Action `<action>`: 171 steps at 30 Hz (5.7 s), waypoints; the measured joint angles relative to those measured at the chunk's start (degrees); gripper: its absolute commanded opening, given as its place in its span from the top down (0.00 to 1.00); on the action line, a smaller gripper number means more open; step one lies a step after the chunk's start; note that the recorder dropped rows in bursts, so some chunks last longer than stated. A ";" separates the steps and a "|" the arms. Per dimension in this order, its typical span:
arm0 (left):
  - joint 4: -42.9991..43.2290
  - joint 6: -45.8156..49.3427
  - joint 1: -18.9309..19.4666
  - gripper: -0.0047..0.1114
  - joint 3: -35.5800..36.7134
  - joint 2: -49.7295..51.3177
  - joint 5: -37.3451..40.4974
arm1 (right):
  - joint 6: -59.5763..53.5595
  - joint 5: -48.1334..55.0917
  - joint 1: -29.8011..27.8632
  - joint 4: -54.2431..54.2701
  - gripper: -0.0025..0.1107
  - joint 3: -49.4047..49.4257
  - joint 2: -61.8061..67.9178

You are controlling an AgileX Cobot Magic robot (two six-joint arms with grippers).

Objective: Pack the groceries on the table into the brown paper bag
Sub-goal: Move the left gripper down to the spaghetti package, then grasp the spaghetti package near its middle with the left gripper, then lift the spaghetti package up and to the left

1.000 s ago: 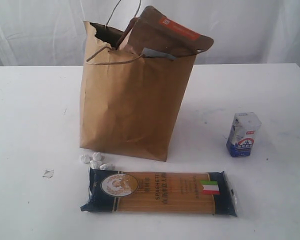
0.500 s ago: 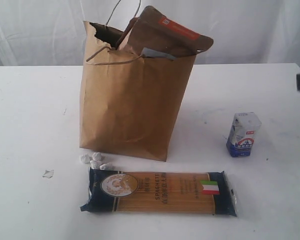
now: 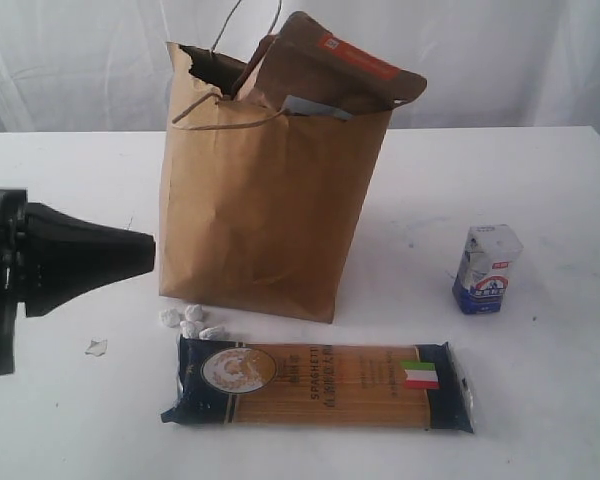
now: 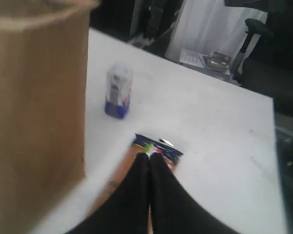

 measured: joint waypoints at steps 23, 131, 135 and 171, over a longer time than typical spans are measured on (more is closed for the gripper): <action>-8.01 12.83 -14.31 0.19 -0.84 22.87 -0.54 | 6.60 8.10 0.00 1.61 0.98 0.23 -1.07; 12.32 13.45 -31.67 0.96 -27.32 49.45 -30.93 | 6.82 15.80 0.00 6.73 0.98 0.23 -1.07; 13.67 12.57 -31.67 0.96 -26.95 46.38 -33.11 | 6.82 15.80 0.00 6.73 0.98 0.23 -1.07; 53.73 -41.78 -31.67 0.96 -26.71 23.19 -9.28 | 6.82 14.55 0.00 8.57 0.98 0.23 -1.07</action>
